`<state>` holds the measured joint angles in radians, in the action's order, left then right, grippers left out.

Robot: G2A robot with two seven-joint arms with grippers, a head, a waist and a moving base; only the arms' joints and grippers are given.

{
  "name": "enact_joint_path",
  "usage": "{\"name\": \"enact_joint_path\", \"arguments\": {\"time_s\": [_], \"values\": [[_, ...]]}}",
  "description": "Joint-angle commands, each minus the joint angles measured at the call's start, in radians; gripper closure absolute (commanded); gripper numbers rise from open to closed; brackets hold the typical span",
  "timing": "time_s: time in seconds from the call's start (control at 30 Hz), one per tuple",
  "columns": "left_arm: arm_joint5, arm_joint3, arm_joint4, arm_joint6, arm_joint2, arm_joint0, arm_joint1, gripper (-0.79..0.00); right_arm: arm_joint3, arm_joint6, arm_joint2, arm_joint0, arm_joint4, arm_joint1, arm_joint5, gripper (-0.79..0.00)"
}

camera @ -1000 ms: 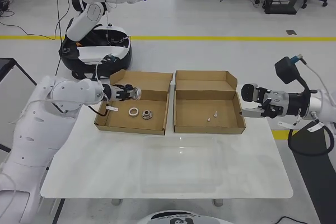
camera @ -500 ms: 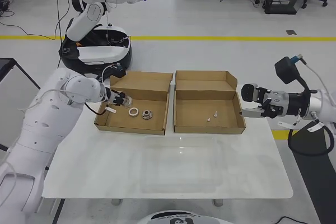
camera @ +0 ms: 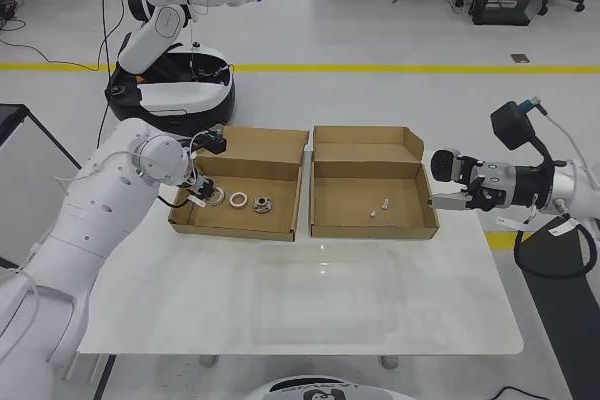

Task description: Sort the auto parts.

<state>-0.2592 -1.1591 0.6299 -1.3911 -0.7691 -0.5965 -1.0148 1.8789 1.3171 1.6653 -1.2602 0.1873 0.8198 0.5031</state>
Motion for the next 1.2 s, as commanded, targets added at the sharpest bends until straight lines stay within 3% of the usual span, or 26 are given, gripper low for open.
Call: {"name": "enact_joint_path", "arguments": {"time_s": [0.0,0.63,1.17], "values": [[-0.008,0.024,0.016,0.001,0.022,0.012,-0.008,0.000,0.000,0.000,0.000,0.000,0.000,0.000,0.000,-0.785],[-0.050,0.284,0.068,0.105,0.155,0.064,-0.094,0.000,0.000,0.000,0.000,0.000,0.000,0.000,0.000,-0.785],[-0.085,0.357,0.097,0.175,0.199,0.060,-0.139,0.000,0.000,0.000,0.000,0.000,0.000,0.000,0.000,-0.785]]}}
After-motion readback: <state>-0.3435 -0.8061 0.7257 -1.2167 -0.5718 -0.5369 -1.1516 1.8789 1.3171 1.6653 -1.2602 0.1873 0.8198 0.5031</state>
